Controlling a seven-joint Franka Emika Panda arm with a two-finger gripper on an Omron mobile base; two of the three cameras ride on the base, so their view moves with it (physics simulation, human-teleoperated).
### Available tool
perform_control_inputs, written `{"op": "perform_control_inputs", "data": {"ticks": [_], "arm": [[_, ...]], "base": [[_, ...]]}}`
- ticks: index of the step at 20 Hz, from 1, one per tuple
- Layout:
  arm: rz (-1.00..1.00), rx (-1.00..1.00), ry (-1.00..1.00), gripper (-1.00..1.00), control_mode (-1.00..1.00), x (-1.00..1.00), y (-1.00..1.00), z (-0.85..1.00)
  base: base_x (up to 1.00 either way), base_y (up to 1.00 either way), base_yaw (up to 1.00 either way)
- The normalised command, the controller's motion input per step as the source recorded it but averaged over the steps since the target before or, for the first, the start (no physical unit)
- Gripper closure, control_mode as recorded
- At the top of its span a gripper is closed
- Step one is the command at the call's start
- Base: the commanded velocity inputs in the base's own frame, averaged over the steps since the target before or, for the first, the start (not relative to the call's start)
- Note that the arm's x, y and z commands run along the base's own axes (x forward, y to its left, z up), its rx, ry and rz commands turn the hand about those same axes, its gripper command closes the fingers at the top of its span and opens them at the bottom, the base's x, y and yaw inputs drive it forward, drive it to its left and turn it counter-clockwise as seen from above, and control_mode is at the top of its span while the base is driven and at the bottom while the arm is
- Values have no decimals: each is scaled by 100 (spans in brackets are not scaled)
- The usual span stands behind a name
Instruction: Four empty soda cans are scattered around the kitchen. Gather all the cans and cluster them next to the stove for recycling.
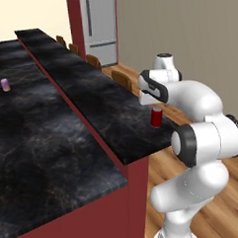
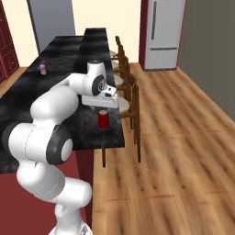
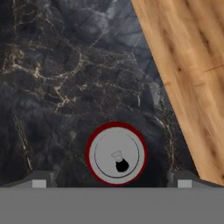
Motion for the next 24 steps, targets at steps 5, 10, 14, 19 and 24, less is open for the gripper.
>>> {"op": "perform_control_inputs", "data": {"ticks": [5,10,14,19,24], "arm": [[0,1,0,-100,-100,1,0,-13],[0,1,0,-100,-100,0,-1,-10],[0,2,0,-100,-100,0,-2,-9],[0,2,0,-100,-100,4,0,-10],[0,2,0,-100,-100,7,0,-8]], "base": [[0,0,0],[0,0,0],[0,0,0],[0,0,0],[0,0,0]]}}
